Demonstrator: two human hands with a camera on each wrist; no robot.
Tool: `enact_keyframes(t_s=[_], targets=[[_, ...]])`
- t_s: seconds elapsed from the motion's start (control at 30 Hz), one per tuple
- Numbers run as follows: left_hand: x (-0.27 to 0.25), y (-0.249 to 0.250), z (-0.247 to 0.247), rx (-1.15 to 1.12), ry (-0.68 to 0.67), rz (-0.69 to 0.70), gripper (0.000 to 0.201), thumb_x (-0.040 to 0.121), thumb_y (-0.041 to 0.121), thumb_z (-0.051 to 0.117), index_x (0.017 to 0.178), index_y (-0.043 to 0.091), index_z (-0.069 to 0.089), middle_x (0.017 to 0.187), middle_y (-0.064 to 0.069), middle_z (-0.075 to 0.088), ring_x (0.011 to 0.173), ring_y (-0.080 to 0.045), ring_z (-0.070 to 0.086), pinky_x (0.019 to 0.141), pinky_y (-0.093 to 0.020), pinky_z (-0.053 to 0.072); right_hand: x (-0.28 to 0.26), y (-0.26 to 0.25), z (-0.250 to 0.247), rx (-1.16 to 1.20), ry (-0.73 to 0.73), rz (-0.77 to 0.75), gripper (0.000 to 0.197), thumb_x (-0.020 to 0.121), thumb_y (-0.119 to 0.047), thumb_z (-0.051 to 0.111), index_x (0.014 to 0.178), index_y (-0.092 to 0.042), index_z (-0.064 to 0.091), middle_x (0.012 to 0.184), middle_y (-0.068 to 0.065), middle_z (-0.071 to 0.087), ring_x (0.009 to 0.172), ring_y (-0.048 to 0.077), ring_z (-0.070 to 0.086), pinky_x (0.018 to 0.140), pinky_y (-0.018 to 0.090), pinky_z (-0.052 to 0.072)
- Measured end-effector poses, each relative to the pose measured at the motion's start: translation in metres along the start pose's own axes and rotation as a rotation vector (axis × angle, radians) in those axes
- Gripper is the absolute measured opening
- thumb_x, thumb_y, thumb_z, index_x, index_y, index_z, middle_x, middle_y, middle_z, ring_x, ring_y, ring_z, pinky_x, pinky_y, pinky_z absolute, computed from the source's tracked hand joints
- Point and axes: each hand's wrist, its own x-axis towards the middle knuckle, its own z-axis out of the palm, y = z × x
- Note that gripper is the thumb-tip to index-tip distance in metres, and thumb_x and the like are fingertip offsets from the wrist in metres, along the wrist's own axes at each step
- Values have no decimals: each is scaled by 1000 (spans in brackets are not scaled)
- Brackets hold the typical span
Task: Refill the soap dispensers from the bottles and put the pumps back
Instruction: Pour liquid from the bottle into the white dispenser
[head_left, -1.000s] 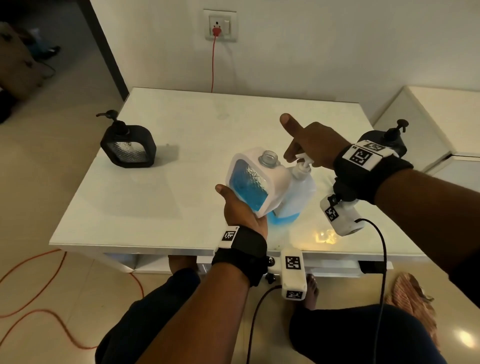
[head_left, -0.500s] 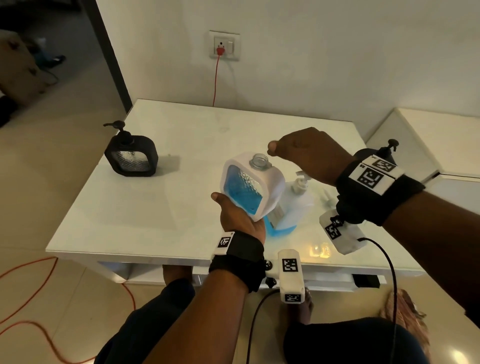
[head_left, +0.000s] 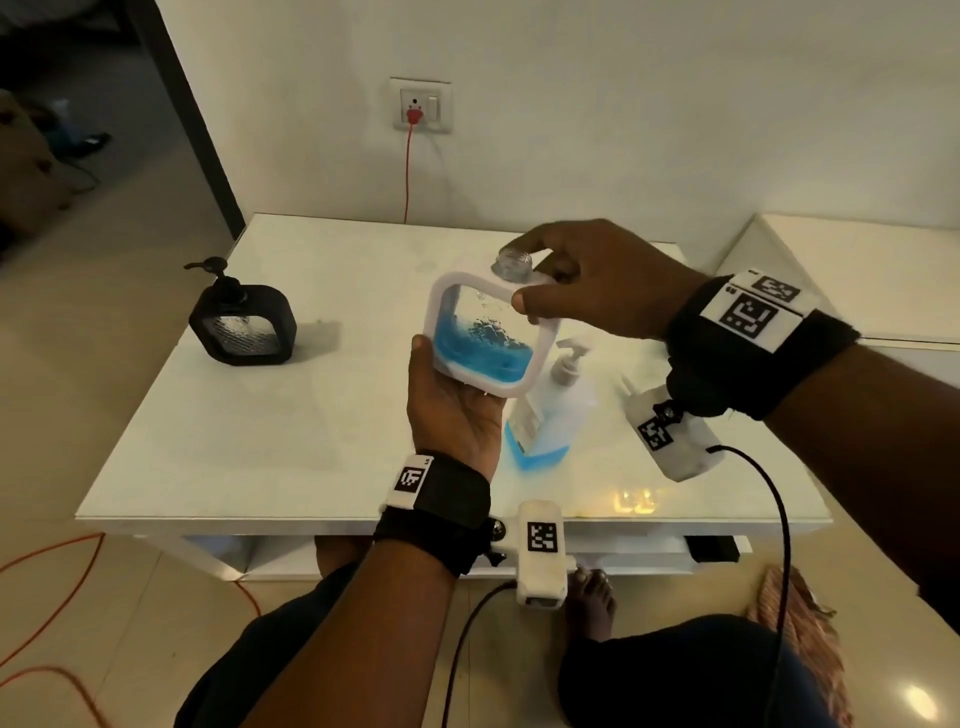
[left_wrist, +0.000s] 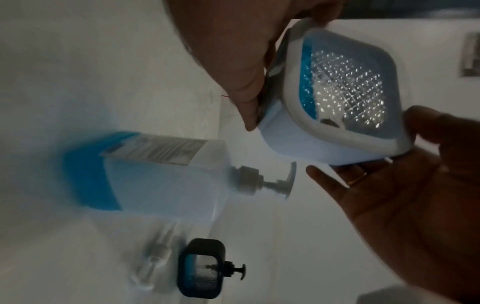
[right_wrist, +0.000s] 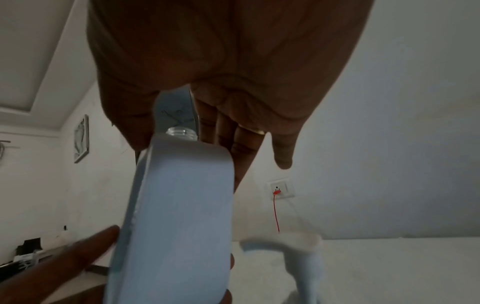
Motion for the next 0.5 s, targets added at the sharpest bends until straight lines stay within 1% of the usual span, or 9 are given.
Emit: enact_keyframes(t_s=[0.07,0.13,0.17,0.27,0.3,0.33,0.4,0.47,0.5], targets=[[-9,5,8,129,-25,27,55,100,57,47,133,16,63,119,-11,76,111,-26,74,99,-41,58,-4,-1,-10,22,11,-31,44,88,-32,74,128,-21,61,91,-9,76,87,13,72,86,30,55],[-18,7,12,247,-71,46,67,86,63,52,135,19,61,128,-12,73,120,-27,71,99,-40,60,-10,-1,-20,44,8,-59,41,89,-27,73,128,-22,60,88,-7,77,85,12,73,87,25,55],[-21,8,12,308,-95,59,70,83,64,53,136,19,60,132,-12,71,123,-28,69,99,-41,60,-13,-1,-24,49,-1,-65,40,89,-26,72,127,-23,60,88,-6,78,85,11,73,86,22,55],[-26,7,10,502,-160,162,56,94,64,61,129,19,63,131,-12,70,125,-29,67,102,-44,58,-30,2,-37,22,-33,-74,40,89,-24,73,127,-26,59,86,-4,78,81,11,72,81,17,53],[-26,8,9,600,-206,227,51,93,61,61,125,22,64,127,-12,70,122,-27,68,100,-42,58,-37,3,-40,12,-40,-82,41,88,-24,74,127,-25,60,84,-4,77,76,10,69,76,15,52],[-28,8,9,717,-270,301,49,89,60,62,123,25,64,122,-9,70,117,-20,69,96,-37,59,-45,6,-43,8,-46,-87,42,88,-23,75,127,-25,61,83,-5,76,72,9,65,73,14,51],[-34,8,13,901,-404,402,42,88,56,68,119,29,61,112,3,68,104,-2,68,85,-20,56,-62,11,-48,23,-66,-92,46,86,-23,77,129,-25,62,92,-5,75,80,12,67,79,19,54],[-41,5,19,1003,-501,387,43,89,46,77,120,26,57,110,9,65,98,7,67,78,-12,54,-78,20,-53,50,-91,-87,48,85,-22,79,130,-24,61,107,-1,75,94,16,70,86,24,56],[-45,3,21,1041,-537,366,43,85,41,74,120,26,55,111,11,64,97,9,66,76,-10,53,-86,24,-56,52,-107,-80,49,86,-20,79,131,-23,61,109,-1,75,96,15,70,82,20,56]])
